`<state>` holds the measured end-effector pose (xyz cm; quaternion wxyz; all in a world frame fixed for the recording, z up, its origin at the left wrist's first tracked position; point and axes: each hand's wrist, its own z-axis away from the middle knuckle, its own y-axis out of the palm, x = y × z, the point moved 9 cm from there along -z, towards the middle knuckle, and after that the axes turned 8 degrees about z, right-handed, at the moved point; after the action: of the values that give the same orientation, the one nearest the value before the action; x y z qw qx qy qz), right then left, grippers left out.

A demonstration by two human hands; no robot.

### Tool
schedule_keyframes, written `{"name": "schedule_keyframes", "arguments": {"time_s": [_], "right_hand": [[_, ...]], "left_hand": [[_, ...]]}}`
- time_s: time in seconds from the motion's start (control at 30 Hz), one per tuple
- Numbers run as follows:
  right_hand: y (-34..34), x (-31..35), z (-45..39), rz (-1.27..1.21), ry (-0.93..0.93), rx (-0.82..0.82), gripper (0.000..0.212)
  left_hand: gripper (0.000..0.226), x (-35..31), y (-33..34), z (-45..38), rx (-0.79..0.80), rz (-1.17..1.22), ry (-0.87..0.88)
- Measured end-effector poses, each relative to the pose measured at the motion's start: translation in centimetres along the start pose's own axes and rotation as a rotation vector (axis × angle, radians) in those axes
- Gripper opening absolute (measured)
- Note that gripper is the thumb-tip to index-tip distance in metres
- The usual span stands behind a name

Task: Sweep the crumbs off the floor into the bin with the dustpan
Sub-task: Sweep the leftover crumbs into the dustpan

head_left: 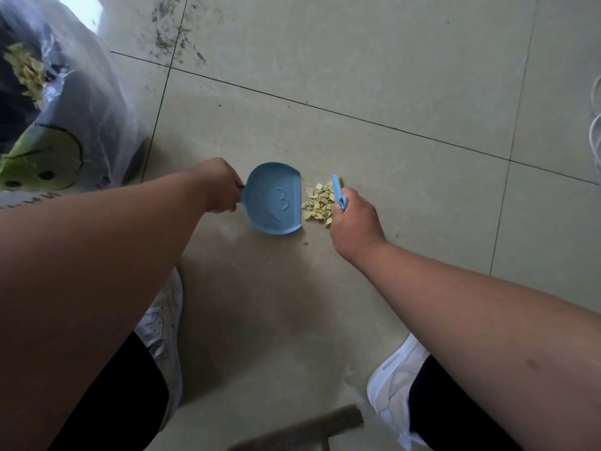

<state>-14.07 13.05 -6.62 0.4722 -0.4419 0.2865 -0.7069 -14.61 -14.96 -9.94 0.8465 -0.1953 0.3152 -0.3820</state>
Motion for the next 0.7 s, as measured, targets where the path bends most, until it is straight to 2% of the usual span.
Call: {"name": "schedule_keyframes", "arguments": {"time_s": [0.3,0.53,0.7], "right_hand": [[3.2,6.5,1.2,0.035,-0.139,0.086,0.045],[3.5,8.6,2.0,-0.004,-0.198,0.087,0.033],[-1.3,6.1,-0.5,-0.047,-0.168,-0.05,0.023]], "left_hand": [[0.017,-0.3,0.7,-0.2,0.005,0.088,-0.046],[0.026,-0.3,-0.3,0.3,-0.076,-0.051,0.008],[0.025,1.7,-0.9,0.6,-0.108,0.056,-0.038]]}}
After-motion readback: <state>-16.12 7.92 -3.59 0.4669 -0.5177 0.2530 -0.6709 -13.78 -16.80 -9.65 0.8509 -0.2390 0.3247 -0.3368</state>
